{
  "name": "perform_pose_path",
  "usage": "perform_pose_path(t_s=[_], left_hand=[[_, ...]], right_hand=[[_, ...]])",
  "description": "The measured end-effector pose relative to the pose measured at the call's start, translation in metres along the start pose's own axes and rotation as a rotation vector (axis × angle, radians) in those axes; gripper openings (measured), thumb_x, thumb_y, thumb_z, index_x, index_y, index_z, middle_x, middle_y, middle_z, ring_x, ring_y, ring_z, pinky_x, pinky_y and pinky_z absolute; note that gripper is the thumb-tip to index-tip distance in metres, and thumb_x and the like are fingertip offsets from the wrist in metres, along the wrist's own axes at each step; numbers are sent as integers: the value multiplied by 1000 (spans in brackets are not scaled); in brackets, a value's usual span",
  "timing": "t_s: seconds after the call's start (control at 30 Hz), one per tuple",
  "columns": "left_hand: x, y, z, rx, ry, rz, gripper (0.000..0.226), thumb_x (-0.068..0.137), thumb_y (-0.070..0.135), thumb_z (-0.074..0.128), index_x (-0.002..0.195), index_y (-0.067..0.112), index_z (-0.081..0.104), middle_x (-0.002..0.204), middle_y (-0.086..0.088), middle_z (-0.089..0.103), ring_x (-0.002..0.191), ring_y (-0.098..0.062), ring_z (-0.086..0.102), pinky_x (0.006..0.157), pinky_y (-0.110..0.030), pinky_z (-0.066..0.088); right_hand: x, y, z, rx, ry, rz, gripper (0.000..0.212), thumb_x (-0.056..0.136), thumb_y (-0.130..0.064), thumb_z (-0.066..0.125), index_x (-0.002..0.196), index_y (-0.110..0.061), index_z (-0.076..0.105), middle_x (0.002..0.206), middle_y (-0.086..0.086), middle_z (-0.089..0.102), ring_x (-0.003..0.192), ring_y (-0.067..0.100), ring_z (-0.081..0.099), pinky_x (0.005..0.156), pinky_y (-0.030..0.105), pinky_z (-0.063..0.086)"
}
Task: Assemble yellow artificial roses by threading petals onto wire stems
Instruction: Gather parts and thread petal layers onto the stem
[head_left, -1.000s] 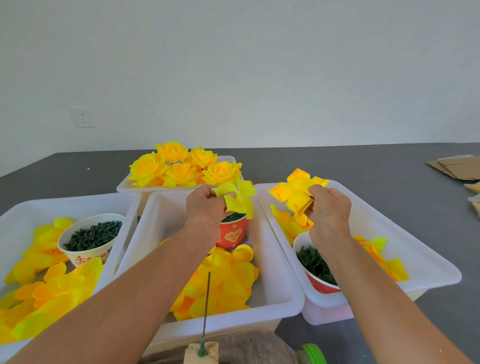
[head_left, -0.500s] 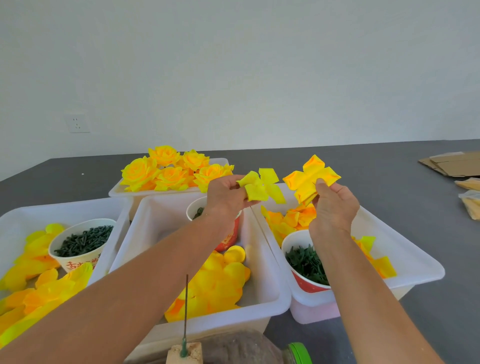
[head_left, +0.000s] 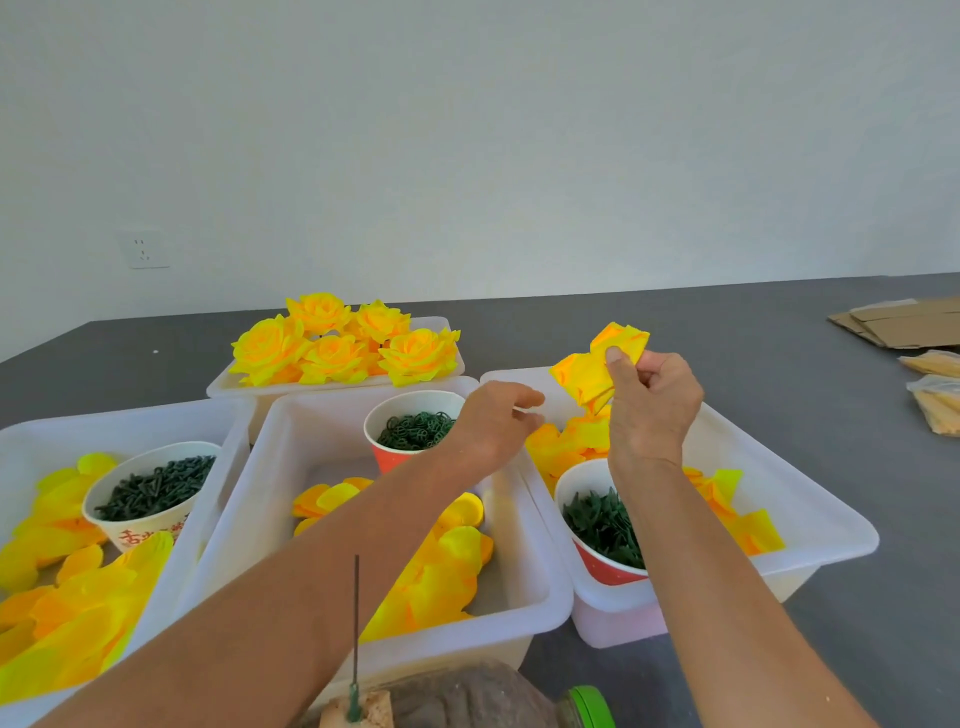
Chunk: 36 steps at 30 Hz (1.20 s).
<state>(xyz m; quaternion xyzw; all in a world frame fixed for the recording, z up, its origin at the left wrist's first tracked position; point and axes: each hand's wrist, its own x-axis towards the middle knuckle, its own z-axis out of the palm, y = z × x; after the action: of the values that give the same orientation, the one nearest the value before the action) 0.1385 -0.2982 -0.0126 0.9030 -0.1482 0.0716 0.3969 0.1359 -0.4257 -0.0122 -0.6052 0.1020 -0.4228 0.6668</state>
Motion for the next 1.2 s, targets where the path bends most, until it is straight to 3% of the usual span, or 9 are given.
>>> perform_pose_path(t_s=[0.17, 0.27, 0.33, 0.43, 0.63, 0.77, 0.97, 1.07, 1.2], left_hand=[[-10, 9, -13, -212, 268, 104, 33, 85, 21, 68, 114, 8, 64, 113, -5, 65, 88, -10, 61, 82, -27, 50], [-18, 10, -16, -307, 343, 152, 32, 78, 26, 74, 106, 12, 66, 98, 4, 66, 77, 2, 59, 67, -8, 47], [-21, 8, -16, -358, 339, 152, 23, 76, 23, 76, 96, 12, 70, 85, 3, 67, 71, -2, 61, 64, -10, 47], [-24, 7, -15, -555, 276, 57, 11, 79, 16, 73, 86, 9, 71, 79, -11, 70, 69, -17, 62, 65, -29, 52], [-25, 0, -22, -902, 148, -177, 6, 79, 4, 69, 73, 4, 67, 65, -7, 66, 57, -12, 62, 54, -20, 53], [-26, -5, -29, -911, 82, -253, 11, 79, 1, 68, 71, 8, 65, 61, -1, 67, 60, -12, 64, 58, -21, 54], [-24, -9, -35, -909, 141, -303, 17, 84, -1, 61, 70, 10, 64, 59, -1, 66, 61, -14, 61, 57, -24, 49], [-24, -7, -34, -772, 195, -250, 17, 89, 2, 57, 74, 7, 63, 69, -7, 63, 63, -15, 59, 54, -23, 51], [-27, -2, -31, -668, 214, -89, 9, 87, 5, 62, 78, 7, 64, 67, -4, 62, 55, -7, 58, 49, -20, 50]], right_hand=[[-4, 2, 4, -4, -177, 38, 25, 81, -17, 71, 65, -23, 53, 65, -1, 54, 66, 19, 52, 68, 40, 48], [-10, 3, 7, -37, -314, -19, 25, 77, -18, 75, 63, -23, 54, 60, -3, 53, 56, 13, 49, 59, 32, 42], [-14, 4, 8, -44, -405, -39, 26, 75, -18, 77, 62, -22, 55, 60, 0, 56, 56, 15, 49, 58, 31, 42], [-16, 6, 7, -90, -502, -106, 26, 73, -14, 77, 62, -19, 54, 63, 6, 56, 59, 18, 48, 57, 33, 43], [-21, 7, 9, -118, -608, -223, 38, 70, -8, 79, 55, -26, 48, 50, -13, 49, 48, 2, 41, 52, 27, 38], [-22, 7, 7, -113, -723, -231, 41, 67, -1, 80, 56, -25, 49, 54, -11, 51, 50, 6, 43, 53, 29, 40], [-22, 4, 7, -53, -806, -146, 30, 66, -9, 82, 61, -15, 54, 64, 18, 60, 58, 20, 50, 53, 28, 45], [-20, 4, 7, -12, -749, -98, 29, 66, -10, 82, 59, -17, 55, 59, 4, 59, 54, 12, 50, 50, 19, 42], [-20, 5, 7, -75, -694, -103, 29, 67, -18, 82, 59, -16, 55, 53, -2, 56, 49, 6, 45, 48, 22, 40]])
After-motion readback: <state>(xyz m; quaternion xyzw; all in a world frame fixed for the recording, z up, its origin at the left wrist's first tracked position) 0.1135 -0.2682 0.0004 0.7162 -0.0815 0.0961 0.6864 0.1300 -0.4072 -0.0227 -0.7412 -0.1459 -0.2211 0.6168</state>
